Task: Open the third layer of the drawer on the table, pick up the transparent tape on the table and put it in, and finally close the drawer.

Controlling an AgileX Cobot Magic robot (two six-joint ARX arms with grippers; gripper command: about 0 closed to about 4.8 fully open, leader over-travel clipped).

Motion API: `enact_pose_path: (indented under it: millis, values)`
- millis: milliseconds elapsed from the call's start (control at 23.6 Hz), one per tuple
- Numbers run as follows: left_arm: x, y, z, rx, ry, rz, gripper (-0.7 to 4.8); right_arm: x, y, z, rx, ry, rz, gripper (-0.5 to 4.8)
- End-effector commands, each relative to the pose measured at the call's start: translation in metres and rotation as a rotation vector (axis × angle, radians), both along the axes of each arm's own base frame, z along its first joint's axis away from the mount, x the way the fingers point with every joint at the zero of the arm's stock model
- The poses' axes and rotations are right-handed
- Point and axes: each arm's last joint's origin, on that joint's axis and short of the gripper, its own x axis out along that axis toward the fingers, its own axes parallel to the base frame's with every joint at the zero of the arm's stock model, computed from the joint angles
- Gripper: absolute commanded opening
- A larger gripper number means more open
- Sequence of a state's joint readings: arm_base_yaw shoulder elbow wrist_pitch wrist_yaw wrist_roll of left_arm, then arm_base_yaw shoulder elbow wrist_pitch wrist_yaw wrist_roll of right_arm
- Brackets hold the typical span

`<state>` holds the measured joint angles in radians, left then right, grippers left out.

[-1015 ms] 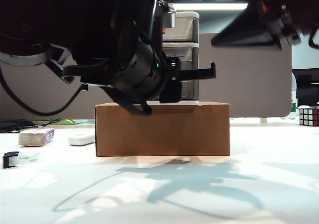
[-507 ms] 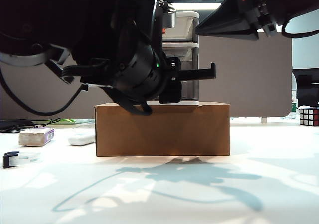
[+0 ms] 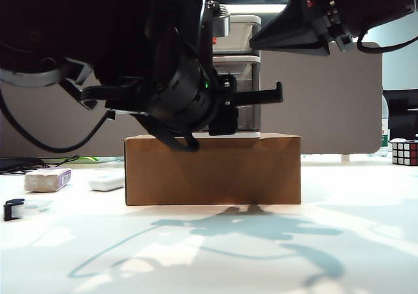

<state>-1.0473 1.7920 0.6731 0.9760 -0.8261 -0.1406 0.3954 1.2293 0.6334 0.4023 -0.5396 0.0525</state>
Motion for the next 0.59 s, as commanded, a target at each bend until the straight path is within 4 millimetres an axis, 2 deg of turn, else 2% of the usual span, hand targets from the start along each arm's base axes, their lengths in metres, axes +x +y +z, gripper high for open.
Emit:
enact_pose_path:
  millis: [42,465,592]
  values:
    - [0.001,-0.001,0.003,-0.024,-0.006,0.001,0.11,0.001,0.001,0.004,0.013,-0.033,0.006,-0.05]
    - [0.001,-0.001,0.003,-0.031,-0.005,0.003,-0.06,0.011,0.005,-0.002,0.03,-0.068,0.013,-0.05]
    - [0.0,-0.001,0.003,-0.031,-0.005,0.002,-0.06,0.022,0.01,-0.003,0.03,-0.066,0.013,-0.05]
